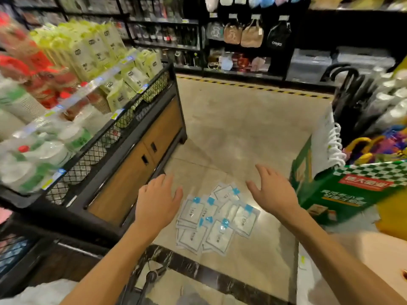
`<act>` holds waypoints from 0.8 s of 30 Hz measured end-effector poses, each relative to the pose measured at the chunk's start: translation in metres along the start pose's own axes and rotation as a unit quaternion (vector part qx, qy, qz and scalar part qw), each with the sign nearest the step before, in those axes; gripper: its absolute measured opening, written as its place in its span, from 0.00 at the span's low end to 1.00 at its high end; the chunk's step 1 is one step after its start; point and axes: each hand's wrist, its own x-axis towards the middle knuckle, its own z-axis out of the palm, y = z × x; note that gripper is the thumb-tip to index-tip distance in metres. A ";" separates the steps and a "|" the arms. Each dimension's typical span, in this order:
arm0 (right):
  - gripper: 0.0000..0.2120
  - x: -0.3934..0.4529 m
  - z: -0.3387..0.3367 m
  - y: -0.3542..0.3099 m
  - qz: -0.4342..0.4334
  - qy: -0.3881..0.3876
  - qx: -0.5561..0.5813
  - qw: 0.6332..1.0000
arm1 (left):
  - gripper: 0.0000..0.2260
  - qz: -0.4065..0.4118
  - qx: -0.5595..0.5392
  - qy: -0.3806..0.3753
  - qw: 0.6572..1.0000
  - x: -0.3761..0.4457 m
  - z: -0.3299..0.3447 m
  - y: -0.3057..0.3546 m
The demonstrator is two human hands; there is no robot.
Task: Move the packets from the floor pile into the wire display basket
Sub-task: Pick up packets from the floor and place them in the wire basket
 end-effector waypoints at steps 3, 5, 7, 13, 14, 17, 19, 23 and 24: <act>0.31 0.009 0.016 0.024 0.050 0.010 -0.009 0.999 | 0.24 0.024 -0.008 -0.032 0.999 0.033 0.024 0.010; 0.30 0.017 0.029 0.035 0.085 0.011 -0.011 0.996 | 0.24 0.041 -0.013 -0.057 0.997 0.059 0.046 0.012; 0.30 0.027 0.038 0.044 0.119 0.007 -0.018 0.993 | 0.25 0.053 -0.018 -0.089 0.994 0.084 0.066 0.012; 0.35 0.061 0.066 0.060 0.191 0.034 -0.023 0.981 | 0.30 0.114 -0.027 -0.105 0.988 0.152 0.120 0.021; 0.35 0.068 0.074 0.065 0.198 0.033 -0.023 0.979 | 0.30 0.118 -0.033 -0.109 0.986 0.160 0.132 0.023; 0.36 0.093 0.112 0.082 0.216 0.017 -0.017 0.976 | 0.27 0.121 -0.052 -0.134 0.982 0.178 0.180 0.029; 0.37 0.111 0.148 0.098 0.227 -0.004 -0.011 0.974 | 0.28 0.119 -0.049 -0.153 0.980 0.186 0.221 0.030; 0.37 0.146 0.241 0.138 0.237 -0.028 -0.010 0.971 | 0.31 0.116 -0.015 -0.190 0.975 0.199 0.337 0.027; 0.37 0.154 0.268 0.150 0.239 -0.030 -0.006 0.971 | 0.30 0.117 -0.006 -0.195 0.974 0.202 0.368 0.026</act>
